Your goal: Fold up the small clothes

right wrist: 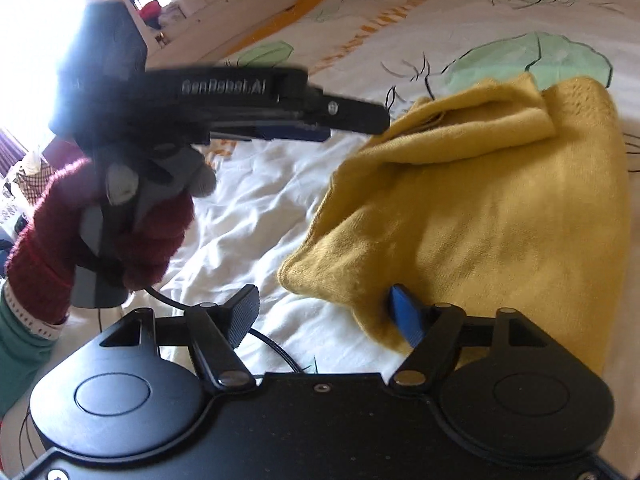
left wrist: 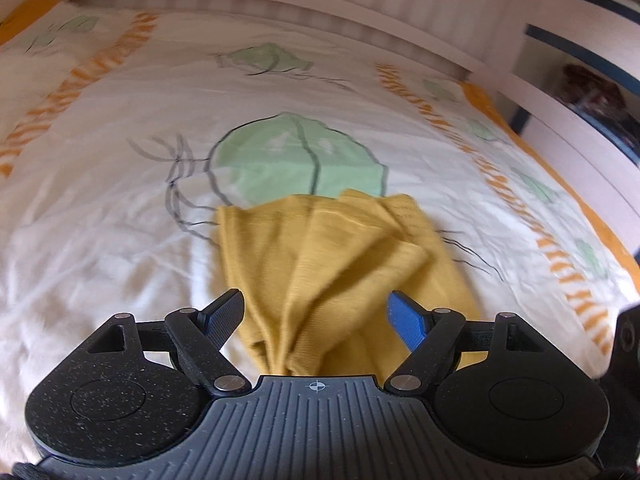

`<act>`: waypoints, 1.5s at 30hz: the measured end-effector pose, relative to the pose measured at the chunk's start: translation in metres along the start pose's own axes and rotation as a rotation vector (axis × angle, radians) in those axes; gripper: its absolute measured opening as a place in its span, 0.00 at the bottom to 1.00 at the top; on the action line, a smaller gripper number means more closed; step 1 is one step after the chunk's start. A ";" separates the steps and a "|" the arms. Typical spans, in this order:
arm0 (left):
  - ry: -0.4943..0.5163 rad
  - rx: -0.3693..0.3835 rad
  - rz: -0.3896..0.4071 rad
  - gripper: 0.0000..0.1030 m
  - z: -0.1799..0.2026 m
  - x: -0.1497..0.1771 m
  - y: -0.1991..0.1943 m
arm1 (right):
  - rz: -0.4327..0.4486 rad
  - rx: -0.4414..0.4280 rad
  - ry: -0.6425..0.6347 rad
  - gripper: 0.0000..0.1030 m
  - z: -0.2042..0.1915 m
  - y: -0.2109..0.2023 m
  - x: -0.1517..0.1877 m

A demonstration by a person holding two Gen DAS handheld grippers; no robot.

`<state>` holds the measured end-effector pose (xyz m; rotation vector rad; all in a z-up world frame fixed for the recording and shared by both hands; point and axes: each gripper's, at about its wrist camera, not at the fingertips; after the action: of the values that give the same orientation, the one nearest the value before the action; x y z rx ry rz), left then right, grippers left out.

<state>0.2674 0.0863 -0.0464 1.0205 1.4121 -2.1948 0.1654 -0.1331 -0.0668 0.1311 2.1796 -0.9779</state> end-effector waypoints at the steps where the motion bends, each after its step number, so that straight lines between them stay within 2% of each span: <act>1: 0.028 0.007 0.000 0.76 0.005 0.001 0.000 | 0.013 0.007 0.004 0.72 0.002 -0.005 0.000; 3: 0.092 0.013 -0.005 0.76 0.017 0.006 0.000 | 0.037 0.035 0.011 0.72 0.007 -0.016 0.003; 6: 0.172 -0.022 -0.020 0.76 0.030 0.014 0.009 | 0.072 0.053 0.044 0.73 0.019 -0.031 0.009; 10: 0.213 -0.072 -0.055 0.76 0.036 0.014 0.030 | 0.102 0.067 0.090 0.73 0.032 -0.043 0.014; 15: 0.171 -0.178 -0.034 0.76 0.020 -0.011 0.053 | 0.136 0.066 0.116 0.73 0.041 -0.054 0.014; 19: 0.103 -0.264 -0.064 0.76 -0.008 -0.038 0.075 | 0.155 0.068 0.126 0.73 0.046 -0.055 0.011; 22: 0.077 -0.386 -0.070 0.75 -0.027 -0.047 0.080 | 0.164 0.071 0.134 0.73 0.051 -0.059 0.013; 24: 0.067 -0.422 -0.075 0.75 -0.035 -0.048 0.074 | 0.169 0.075 0.137 0.73 0.053 -0.060 0.013; 26: 0.030 -0.386 -0.068 0.75 -0.037 -0.044 0.059 | 0.176 0.077 0.137 0.75 0.055 -0.063 0.015; 28: -0.008 -0.323 -0.069 0.75 -0.035 -0.036 0.042 | 0.183 0.075 0.137 0.81 0.056 -0.066 0.016; 34: -0.113 -0.182 -0.096 0.75 -0.013 -0.008 0.006 | 0.191 0.099 0.144 0.84 0.058 -0.066 0.014; 37: -0.141 -0.193 -0.108 0.75 -0.004 0.011 0.000 | 0.201 0.127 0.148 0.94 0.058 -0.068 0.012; 40: -0.160 -0.214 -0.086 0.75 -0.001 0.026 0.003 | 0.223 0.157 0.134 0.99 0.058 -0.071 0.004; 43: -0.199 -0.209 -0.119 0.75 -0.008 0.036 0.019 | 0.237 0.194 0.118 1.00 0.060 -0.071 -0.012; 45: -0.216 -0.195 -0.108 0.76 -0.015 0.039 0.023 | 0.226 0.220 0.097 1.00 0.061 -0.067 -0.024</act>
<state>0.2611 0.0934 -0.0930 0.6342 1.5728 -2.1152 0.1937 -0.2179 -0.0377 0.5272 2.0821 -1.0955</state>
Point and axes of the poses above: each gripper's, at about its wrist camera, not at the fingertips, and y roughly the way its jaws point, z to its right, x to its underside, and after that the axes turned 2 degrees about -y, right-handed
